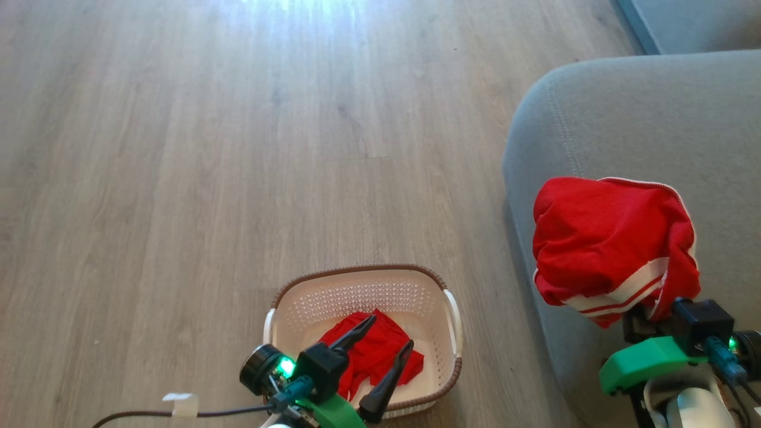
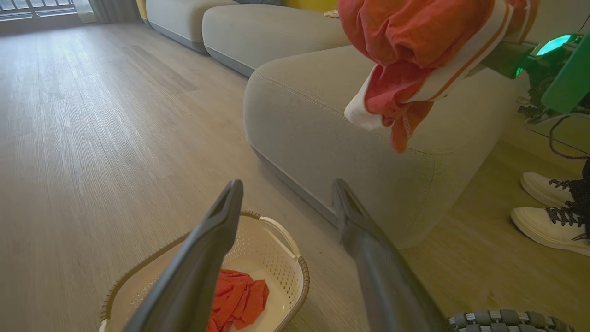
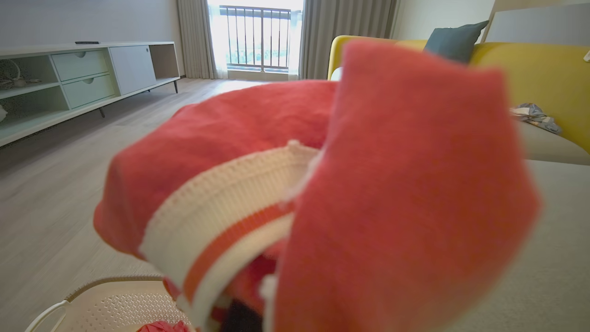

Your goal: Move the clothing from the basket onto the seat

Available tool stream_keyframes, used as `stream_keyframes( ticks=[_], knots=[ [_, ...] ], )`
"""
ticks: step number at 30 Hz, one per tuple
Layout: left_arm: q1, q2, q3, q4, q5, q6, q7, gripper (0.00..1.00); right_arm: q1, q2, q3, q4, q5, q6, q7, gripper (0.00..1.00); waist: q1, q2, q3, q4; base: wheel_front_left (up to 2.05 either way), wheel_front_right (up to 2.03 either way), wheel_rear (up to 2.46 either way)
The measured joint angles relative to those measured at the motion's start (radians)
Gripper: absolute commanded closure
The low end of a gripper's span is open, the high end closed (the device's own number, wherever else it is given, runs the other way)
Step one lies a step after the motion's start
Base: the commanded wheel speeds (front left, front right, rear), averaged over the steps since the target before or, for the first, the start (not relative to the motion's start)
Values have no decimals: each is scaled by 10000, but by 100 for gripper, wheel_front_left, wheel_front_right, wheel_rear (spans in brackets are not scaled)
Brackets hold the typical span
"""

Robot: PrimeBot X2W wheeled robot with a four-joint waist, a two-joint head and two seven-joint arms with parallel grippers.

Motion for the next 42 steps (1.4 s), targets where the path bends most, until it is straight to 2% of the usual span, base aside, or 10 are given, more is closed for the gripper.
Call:
stream_keyframes(
  ticks=[10, 31, 37, 42],
  knots=[
    [-28, -21, 8, -136, 151, 0, 0, 0, -17, 6, -136, -173, -88, 0, 0, 100, 0, 0, 210, -998, 0, 0, 0],
    [-373, -48, 115, -378, 330, 0, 0, 0, -94, 10, -382, -514, 173, 0, 0, 100, 0, 0, 1007, -3693, 0, 0, 0],
    [-592, -40, 92, -382, 374, 0, 0, 0, -95, 12, -539, -581, 368, 0, 0, 100, 0, 0, 1238, -4116, 0, 0, 0],
    [-653, -42, -52, -384, 387, 0, 0, 0, -150, 15, -826, -744, 364, 0, 0, 100, 0, 0, 1420, -4194, 0, 0, 0]
  ],
)
